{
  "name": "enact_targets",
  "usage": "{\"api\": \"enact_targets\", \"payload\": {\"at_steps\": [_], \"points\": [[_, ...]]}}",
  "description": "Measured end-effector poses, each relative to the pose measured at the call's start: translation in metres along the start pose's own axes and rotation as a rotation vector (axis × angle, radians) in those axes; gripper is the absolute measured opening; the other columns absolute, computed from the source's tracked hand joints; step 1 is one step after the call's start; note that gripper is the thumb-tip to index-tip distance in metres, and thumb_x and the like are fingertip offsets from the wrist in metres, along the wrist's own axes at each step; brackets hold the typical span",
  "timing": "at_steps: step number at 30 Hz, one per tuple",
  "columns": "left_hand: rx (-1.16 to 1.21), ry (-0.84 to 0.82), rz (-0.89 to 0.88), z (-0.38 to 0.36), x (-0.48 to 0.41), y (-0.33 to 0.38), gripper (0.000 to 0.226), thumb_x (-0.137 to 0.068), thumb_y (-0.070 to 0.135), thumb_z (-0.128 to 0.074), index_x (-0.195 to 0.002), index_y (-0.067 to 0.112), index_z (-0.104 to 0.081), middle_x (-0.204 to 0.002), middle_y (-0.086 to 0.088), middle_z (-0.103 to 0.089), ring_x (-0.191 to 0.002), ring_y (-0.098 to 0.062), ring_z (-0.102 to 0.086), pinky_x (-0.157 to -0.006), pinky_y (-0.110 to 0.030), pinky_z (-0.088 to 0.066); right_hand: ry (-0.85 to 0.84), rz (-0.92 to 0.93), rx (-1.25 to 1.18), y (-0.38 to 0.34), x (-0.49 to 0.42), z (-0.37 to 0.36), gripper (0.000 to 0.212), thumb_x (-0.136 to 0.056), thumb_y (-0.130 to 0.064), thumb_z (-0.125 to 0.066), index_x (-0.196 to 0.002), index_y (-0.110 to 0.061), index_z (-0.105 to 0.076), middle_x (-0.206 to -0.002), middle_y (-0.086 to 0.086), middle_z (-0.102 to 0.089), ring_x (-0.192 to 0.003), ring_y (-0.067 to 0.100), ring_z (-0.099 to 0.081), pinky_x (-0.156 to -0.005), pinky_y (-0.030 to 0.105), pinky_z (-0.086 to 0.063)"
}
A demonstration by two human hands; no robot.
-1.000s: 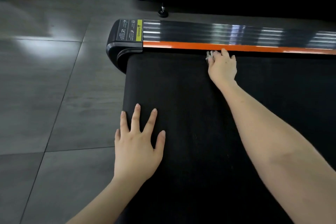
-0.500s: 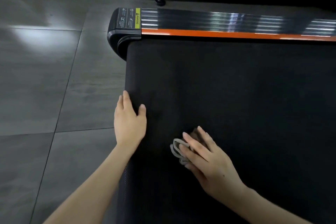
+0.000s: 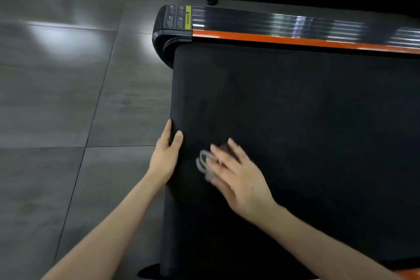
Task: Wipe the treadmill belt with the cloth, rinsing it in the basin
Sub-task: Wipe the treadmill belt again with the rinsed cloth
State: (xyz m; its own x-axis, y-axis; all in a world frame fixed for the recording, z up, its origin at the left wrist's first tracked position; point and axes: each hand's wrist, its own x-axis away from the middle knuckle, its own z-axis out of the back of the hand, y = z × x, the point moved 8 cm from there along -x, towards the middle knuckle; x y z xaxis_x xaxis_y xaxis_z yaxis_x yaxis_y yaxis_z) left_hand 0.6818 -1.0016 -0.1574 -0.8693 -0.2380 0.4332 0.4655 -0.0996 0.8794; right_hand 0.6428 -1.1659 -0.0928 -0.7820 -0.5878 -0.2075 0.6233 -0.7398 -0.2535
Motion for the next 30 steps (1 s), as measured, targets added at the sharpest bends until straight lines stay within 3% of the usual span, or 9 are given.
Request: {"api": "enact_targets", "payload": {"at_steps": [2, 5, 11, 13, 16, 19, 26, 28, 30], "points": [[-0.015, -0.007, 0.058, -0.003, 0.015, -0.013, 0.055, -0.097, 0.052, -0.035, -0.148, 0.043, -0.015, -0.15, 0.005, -0.035, -0.134, -0.02, -0.039, -0.112, -0.036, -0.029, -0.017, 0.108, -0.026, -0.017, 0.024, 0.005, 0.036, -0.095, -0.035, -0.047, -0.124, -0.018, -0.061, -0.139, 0.0, -0.051, -0.133, 0.034, -0.039, -0.102, 0.045, -0.043], [-0.078, 0.052, 0.057, -0.004, 0.022, -0.013, 0.054, -0.097, 0.053, -0.029, -0.148, 0.043, -0.014, -0.147, 0.0, -0.041, -0.13, -0.027, -0.043, -0.102, -0.033, -0.032, 0.021, 0.186, 0.033, 0.008, -0.028, 0.0, 0.035, -0.095, -0.032, -0.048, -0.121, -0.016, -0.063, -0.134, 0.004, -0.056, -0.128, 0.033, -0.045, -0.103, 0.045, -0.042], [-0.053, 0.063, 0.042, -0.004, 0.019, -0.013, 0.055, -0.095, 0.056, -0.027, -0.148, 0.045, -0.013, -0.147, 0.005, -0.04, -0.129, -0.021, -0.044, -0.103, -0.034, -0.037, 0.127, -0.341, 0.063, 0.093, -0.167, -0.013, 0.037, -0.097, -0.033, -0.045, -0.129, -0.018, -0.056, -0.141, 0.002, -0.048, -0.135, 0.035, -0.034, -0.104, 0.046, -0.04], [-0.046, 0.065, 0.028, -0.003, 0.019, -0.014, 0.055, -0.095, 0.056, -0.028, -0.148, 0.045, -0.013, -0.148, 0.005, -0.039, -0.13, -0.02, -0.042, -0.102, -0.032, -0.035, 0.148, -0.221, 0.064, 0.065, -0.147, -0.008, 0.038, -0.096, -0.032, -0.044, -0.128, -0.017, -0.058, -0.14, 0.004, -0.05, -0.132, 0.037, -0.037, -0.104, 0.047, -0.04], [-0.039, 0.055, 0.017, -0.003, 0.017, -0.015, 0.055, -0.095, 0.056, -0.029, -0.147, 0.046, -0.013, -0.149, 0.006, -0.037, -0.133, -0.018, -0.04, -0.104, -0.032, -0.034, 0.033, 0.073, -0.006, 0.02, -0.096, -0.012, 0.04, -0.094, -0.034, -0.044, -0.126, -0.016, -0.059, -0.137, 0.004, -0.052, -0.132, 0.033, -0.04, -0.107, 0.039, -0.035], [-0.026, 0.041, 0.03, -0.005, 0.017, -0.016, 0.055, -0.094, 0.059, -0.029, -0.146, 0.05, -0.012, -0.147, 0.005, -0.039, -0.13, -0.017, -0.042, -0.106, -0.037, -0.036, 0.02, 0.192, 0.003, 0.031, -0.116, -0.01, 0.039, -0.094, -0.034, -0.045, -0.126, -0.016, -0.06, -0.135, 0.004, -0.054, -0.13, 0.029, -0.043, -0.105, 0.034, -0.035], [-0.014, 0.042, 0.034, -0.006, 0.017, -0.022, 0.056, -0.089, 0.065, -0.026, -0.142, 0.057, -0.009, -0.14, 0.012, -0.044, -0.116, -0.009, -0.048, -0.09, -0.027, -0.039, 0.218, -0.46, 0.085, 0.166, -0.255, -0.009, 0.04, -0.098, -0.035, -0.042, -0.134, -0.02, -0.052, -0.14, 0.003, -0.048, -0.129, 0.029, -0.041, -0.106, 0.04, -0.036], [0.0, 0.049, 0.04, -0.006, 0.015, -0.024, 0.055, -0.088, 0.066, -0.026, -0.14, 0.06, -0.009, -0.139, 0.013, -0.044, -0.112, -0.008, -0.049, -0.089, -0.028, -0.041, 0.254, -0.53, 0.089, 0.159, -0.272, -0.009, 0.038, -0.098, -0.033, -0.042, -0.13, -0.018, -0.055, -0.135, 0.002, -0.051, -0.124, 0.031, -0.043, -0.104, 0.042, -0.037], [0.004, 0.049, 0.054, -0.006, 0.014, -0.025, 0.054, -0.088, 0.066, -0.026, -0.139, 0.061, -0.009, -0.139, 0.014, -0.044, -0.113, -0.009, -0.049, -0.089, -0.029, -0.041, 0.254, -0.406, 0.084, 0.125, -0.274, -0.014, 0.032, -0.097, -0.029, -0.042, -0.12, -0.016, -0.061, -0.132, 0.003, -0.054, -0.12, 0.031, -0.047, -0.107, 0.041, -0.033]]}}
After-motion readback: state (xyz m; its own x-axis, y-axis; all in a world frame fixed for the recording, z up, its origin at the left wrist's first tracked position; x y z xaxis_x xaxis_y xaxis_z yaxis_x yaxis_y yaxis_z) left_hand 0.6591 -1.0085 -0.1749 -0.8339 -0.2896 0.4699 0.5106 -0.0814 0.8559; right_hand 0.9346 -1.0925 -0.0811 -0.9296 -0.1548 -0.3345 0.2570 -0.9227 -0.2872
